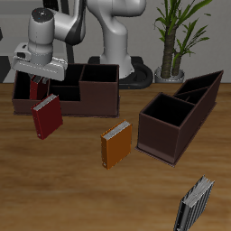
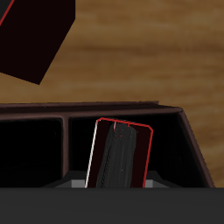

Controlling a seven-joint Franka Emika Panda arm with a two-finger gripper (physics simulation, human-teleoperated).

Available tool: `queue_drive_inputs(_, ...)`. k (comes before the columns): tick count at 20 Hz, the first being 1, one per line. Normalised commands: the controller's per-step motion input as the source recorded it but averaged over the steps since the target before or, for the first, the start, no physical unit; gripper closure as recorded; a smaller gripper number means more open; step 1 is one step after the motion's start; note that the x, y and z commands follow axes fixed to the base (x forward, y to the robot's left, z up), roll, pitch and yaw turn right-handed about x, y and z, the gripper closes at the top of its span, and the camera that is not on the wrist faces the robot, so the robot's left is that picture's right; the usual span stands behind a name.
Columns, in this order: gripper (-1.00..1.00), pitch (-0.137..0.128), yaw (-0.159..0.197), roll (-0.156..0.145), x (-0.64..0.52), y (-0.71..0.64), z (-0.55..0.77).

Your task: Place the left red book into the back desk caddy's left compartment

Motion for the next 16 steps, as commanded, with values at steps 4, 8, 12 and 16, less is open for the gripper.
queue_drive_inputs(4, -1.00, 0.068, -0.031, -0.025, 0.06, -0.03, -0.08)
queue_drive_inputs(8, -1.00, -0.024, -0.002, -0.012, -0.07, -0.01, 0.21)
queue_drive_inputs(12, -1.00, -0.021, 0.001, -0.002, -0.03, 0.04, 0.11)
queue_drive_inputs(16, -1.00, -0.023, 0.015, 0.010, -0.04, 0.10, 0.15)
